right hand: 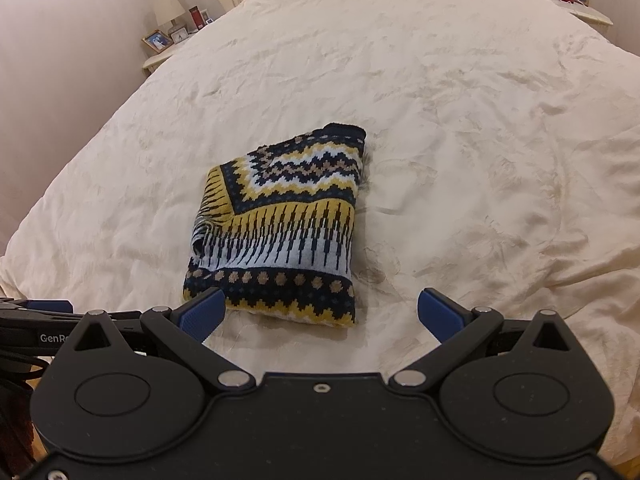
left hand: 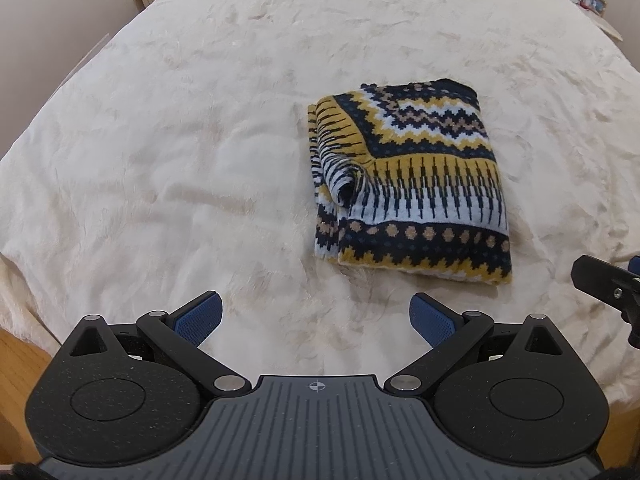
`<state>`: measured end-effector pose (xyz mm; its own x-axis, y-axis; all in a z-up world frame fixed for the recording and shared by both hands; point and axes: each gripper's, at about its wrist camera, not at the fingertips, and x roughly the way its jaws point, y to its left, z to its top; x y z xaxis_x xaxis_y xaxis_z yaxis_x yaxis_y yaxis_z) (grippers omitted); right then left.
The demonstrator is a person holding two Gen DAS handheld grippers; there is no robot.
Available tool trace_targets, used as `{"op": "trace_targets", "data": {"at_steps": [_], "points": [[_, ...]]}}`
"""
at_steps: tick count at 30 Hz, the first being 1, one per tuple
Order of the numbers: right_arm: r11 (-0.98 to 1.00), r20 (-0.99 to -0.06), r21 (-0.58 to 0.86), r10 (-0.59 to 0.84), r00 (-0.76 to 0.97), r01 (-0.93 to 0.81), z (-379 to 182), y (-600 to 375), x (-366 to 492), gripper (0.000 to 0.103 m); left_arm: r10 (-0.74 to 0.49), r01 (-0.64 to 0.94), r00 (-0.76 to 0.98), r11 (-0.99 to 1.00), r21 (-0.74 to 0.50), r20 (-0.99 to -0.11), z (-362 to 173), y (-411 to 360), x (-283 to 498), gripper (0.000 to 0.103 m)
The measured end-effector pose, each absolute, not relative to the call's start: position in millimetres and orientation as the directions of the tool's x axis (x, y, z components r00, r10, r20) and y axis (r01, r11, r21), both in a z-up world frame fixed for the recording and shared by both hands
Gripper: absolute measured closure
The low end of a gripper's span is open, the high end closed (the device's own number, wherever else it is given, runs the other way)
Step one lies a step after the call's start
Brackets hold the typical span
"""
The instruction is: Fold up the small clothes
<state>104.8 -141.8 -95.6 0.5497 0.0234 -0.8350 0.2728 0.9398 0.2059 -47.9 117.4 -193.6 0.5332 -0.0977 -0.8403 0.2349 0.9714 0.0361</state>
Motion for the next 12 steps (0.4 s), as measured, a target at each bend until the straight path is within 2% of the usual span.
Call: {"op": "trace_targets", "data": {"at_steps": [12], "points": [[0.938, -0.867, 0.187, 0.017, 0.499, 0.292, -110.6, -139.0, 128.9, 0.001, -0.114, 0.254, 0.497, 0.967, 0.018, -0.86, -205.1, 119.3, -21.9, 0.002]]}}
